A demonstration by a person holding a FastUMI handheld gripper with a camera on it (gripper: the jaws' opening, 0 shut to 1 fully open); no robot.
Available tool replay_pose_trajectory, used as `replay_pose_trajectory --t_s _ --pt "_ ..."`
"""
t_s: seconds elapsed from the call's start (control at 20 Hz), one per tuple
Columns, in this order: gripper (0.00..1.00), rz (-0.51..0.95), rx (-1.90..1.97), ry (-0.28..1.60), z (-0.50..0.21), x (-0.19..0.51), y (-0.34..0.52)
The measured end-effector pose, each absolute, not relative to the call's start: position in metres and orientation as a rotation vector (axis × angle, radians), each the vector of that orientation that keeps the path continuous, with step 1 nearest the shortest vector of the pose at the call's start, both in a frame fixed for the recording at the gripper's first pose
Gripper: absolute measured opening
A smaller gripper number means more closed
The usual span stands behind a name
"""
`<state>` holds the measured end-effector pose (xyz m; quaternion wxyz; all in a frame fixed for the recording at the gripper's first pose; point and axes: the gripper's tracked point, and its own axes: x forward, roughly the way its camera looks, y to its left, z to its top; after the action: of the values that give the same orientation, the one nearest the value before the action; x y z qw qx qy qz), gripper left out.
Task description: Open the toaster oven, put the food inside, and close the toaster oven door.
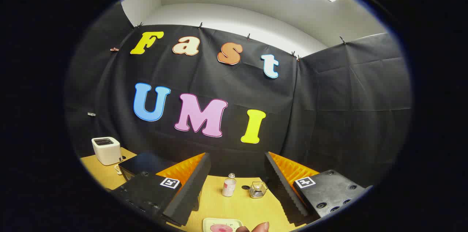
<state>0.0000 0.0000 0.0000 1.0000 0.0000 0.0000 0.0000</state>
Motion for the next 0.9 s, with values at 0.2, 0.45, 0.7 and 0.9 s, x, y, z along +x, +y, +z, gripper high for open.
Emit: replay_pose_trajectory --t_s 0.2,0.45,0.7,0.9 --pt "0.97 0.003 0.001 0.009 -0.004 0.002 0.006" --pt "0.97 0.006 -0.001 0.016 -0.008 0.001 0.012" --pt "0.97 0.006 -0.002 0.022 -0.011 0.003 0.019" --pt "0.97 0.009 0.033 0.034 -0.014 0.003 0.026"
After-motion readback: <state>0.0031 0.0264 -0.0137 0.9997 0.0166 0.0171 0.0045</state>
